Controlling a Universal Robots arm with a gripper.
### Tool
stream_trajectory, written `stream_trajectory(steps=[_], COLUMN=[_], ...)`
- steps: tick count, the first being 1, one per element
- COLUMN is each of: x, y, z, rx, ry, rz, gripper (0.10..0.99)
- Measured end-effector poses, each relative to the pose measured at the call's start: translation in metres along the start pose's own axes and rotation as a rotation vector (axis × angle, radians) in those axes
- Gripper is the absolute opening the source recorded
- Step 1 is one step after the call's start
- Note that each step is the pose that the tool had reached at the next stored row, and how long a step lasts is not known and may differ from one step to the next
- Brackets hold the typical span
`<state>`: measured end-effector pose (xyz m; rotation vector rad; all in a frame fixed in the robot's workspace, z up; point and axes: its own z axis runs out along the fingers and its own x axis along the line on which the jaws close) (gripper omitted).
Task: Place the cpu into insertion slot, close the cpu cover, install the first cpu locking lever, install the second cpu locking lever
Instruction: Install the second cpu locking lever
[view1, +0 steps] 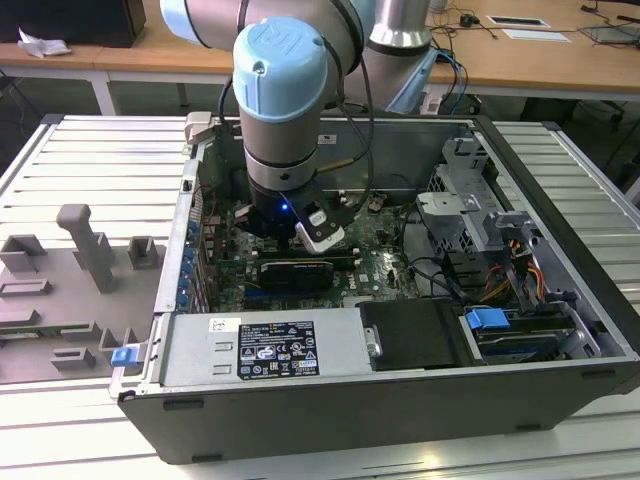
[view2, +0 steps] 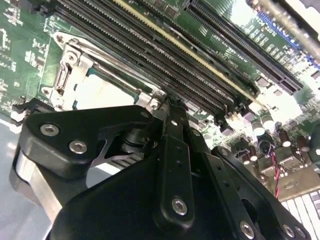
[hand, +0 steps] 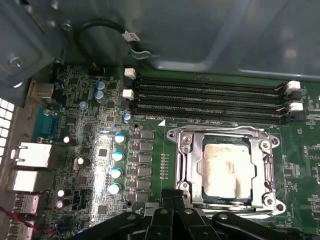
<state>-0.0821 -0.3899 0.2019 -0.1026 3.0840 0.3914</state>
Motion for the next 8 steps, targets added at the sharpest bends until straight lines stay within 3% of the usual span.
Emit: stream_trajectory(steps=[4,8], x=[-0.0006,-0.0009], y=[0.0045,0.0059], z=[-0.0175,-0.0228], rx=[0.0,0.0], ry=[0.0002,0.0001], rz=[0.0,0.0], gripper=[0.106,0.106])
